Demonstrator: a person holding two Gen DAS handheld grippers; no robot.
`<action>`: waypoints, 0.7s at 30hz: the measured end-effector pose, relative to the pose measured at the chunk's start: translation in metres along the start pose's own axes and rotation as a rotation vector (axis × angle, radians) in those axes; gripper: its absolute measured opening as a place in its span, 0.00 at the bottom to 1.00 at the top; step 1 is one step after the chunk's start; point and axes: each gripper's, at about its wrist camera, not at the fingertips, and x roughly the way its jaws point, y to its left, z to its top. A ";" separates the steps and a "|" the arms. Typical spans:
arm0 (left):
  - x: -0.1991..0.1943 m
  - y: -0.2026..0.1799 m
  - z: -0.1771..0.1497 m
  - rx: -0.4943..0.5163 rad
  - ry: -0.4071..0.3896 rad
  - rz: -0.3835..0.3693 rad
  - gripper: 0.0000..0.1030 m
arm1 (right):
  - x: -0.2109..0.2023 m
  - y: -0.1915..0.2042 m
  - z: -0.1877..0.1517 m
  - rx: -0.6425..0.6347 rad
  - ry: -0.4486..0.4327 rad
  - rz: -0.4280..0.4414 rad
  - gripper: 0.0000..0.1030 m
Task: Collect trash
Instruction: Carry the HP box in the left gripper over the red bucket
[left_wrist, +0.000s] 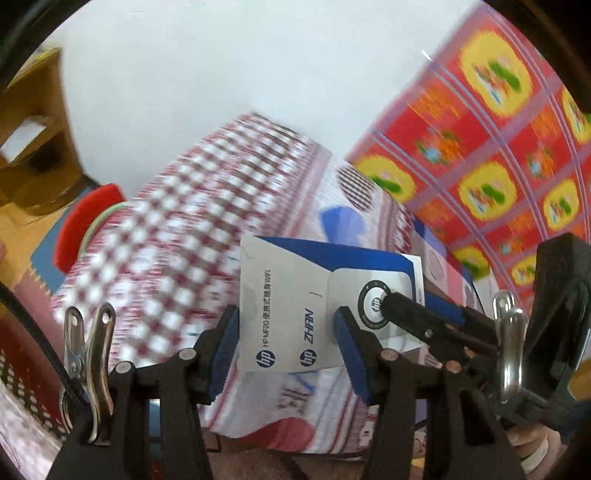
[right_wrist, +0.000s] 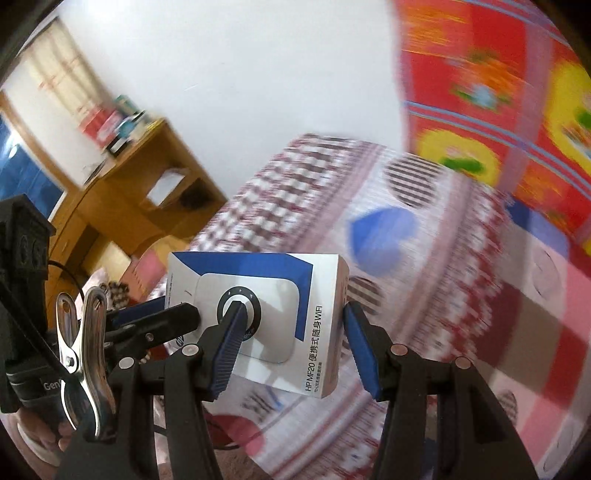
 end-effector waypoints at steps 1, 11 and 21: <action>-0.006 0.011 0.002 -0.025 -0.014 0.010 0.53 | 0.006 0.012 0.006 -0.024 0.002 0.009 0.54; -0.042 0.118 0.034 -0.184 -0.087 0.061 0.53 | 0.078 0.108 0.061 -0.147 0.034 0.057 0.54; -0.034 0.224 0.086 -0.250 -0.080 0.106 0.52 | 0.174 0.167 0.112 -0.217 0.112 0.055 0.54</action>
